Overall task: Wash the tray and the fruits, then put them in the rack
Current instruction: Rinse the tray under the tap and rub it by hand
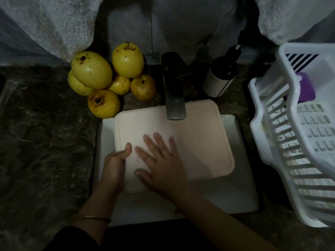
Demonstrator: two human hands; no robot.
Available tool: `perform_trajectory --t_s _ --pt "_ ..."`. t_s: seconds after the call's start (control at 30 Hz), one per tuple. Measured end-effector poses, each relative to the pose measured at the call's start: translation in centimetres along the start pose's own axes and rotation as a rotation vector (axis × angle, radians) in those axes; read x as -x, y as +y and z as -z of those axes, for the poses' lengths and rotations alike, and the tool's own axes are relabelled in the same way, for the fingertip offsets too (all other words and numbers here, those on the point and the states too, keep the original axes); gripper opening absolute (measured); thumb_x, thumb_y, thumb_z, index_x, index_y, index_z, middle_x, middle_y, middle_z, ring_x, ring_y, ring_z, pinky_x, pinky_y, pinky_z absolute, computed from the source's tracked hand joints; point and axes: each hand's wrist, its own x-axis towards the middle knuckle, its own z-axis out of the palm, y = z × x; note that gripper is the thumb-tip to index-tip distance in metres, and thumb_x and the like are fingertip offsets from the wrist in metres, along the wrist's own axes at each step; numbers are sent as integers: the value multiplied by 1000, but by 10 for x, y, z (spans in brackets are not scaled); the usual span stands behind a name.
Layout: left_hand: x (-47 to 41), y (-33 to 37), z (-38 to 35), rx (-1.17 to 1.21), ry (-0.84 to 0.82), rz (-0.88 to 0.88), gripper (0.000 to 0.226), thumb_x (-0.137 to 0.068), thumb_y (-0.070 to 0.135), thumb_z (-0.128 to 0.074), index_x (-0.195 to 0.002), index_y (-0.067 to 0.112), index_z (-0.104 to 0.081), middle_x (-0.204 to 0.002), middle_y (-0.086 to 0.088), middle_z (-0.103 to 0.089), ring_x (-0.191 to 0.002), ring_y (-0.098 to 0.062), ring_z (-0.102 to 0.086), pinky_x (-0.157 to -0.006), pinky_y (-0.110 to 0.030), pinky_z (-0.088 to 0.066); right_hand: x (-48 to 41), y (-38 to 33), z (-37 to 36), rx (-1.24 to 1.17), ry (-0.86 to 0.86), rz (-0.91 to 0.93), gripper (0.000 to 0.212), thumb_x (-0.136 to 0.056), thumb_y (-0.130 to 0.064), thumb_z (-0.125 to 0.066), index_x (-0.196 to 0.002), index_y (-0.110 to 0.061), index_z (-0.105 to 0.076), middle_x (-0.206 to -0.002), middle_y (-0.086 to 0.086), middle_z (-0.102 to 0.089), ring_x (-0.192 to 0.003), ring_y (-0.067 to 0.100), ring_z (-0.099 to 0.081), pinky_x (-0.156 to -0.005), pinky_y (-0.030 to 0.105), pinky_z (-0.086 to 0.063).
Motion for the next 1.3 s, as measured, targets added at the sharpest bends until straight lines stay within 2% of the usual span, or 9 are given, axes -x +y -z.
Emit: perform_trajectory --t_s 0.13,0.23,0.37,0.5,0.6,0.67,0.87,1.07,1.3 --pt "-4 -1 5 -36 59 18 39 -88 32 -61 -115 3 -60 -104 -19 -68 -92 -39 -63 -78 -44 -52 -2 44 11 43 -30 -364 62 -96 -56 -13 -151 -27 -14 -159 6 0 -145 30 7 -115 50 7" --pt "-7 -2 15 -76 67 25 45 -88 35 -63 -119 2 -60 -108 -18 -68 -96 -37 -64 -84 -46 -51 6 89 24 -4 -24 -626 72 -94 -65 -11 -153 -25 0 -159 4 9 -146 27 11 -117 51 1" --pt "-9 -3 15 -67 43 38 37 -90 33 -59 -114 5 -62 -105 -18 -68 -95 -39 -64 -85 -49 -51 9 106 42 -252 92 -889 93 -82 -76 -33 -151 -16 -12 -155 14 -24 -138 35 -30 -108 49 -30" --pt "-12 -9 6 -196 132 -43 40 -94 46 -50 -105 9 -63 -100 -13 -67 -87 -26 -62 -81 -34 -44 5 121 46 -641 201 -1135 66 -90 -58 -48 -135 -10 -44 -125 13 -58 -114 33 -56 -89 36 -42" --pt "-12 -18 -4 -566 375 -179 62 -95 58 -34 -103 4 -62 -100 -19 -63 -89 -34 -58 -81 -38 -45 9 126 42 -655 273 -1169 61 -90 -56 -49 -127 -8 -52 -118 13 -62 -109 32 -58 -89 39 -45" --pt "-13 -20 -14 -751 524 -226 62 -94 58 -34 -110 2 -56 -109 -23 -61 -98 -40 -57 -84 -43 -43 13 126 38 -668 289 -1187 59 -91 -55 -50 -127 -8 -51 -117 14 -62 -108 32 -58 -90 41 -46" --pt "-13 -29 -38 -1094 565 -328 75 -87 62 -44 -129 -1 -42 -122 -26 -52 -107 -42 -54 -82 -47 -46 26 121 33 -750 296 -1284 56 -93 -52 -49 -128 -8 -48 -119 12 -59 -109 31 -56 -87 39 -44" --pt "-23 -23 -29 -1067 618 -355 60 -90 62 -35 -106 5 -46 -94 -23 -64 -83 -41 -62 -68 -39 -42 31 127 33 -810 316 -1302 58 -93 -50 -50 -131 -7 -47 -125 15 -56 -113 32 -54 -92 39 -42" --pt "-39 -17 -15 -817 572 -295 72 -93 65 -21 -97 6 -63 -100 -21 -64 -93 -40 -59 -82 -43 -47 33 129 26 -840 345 -1291 62 -92 -57 -45 -112 0 -58 -105 20 -62 -97 33 -58 -76 32 -39"
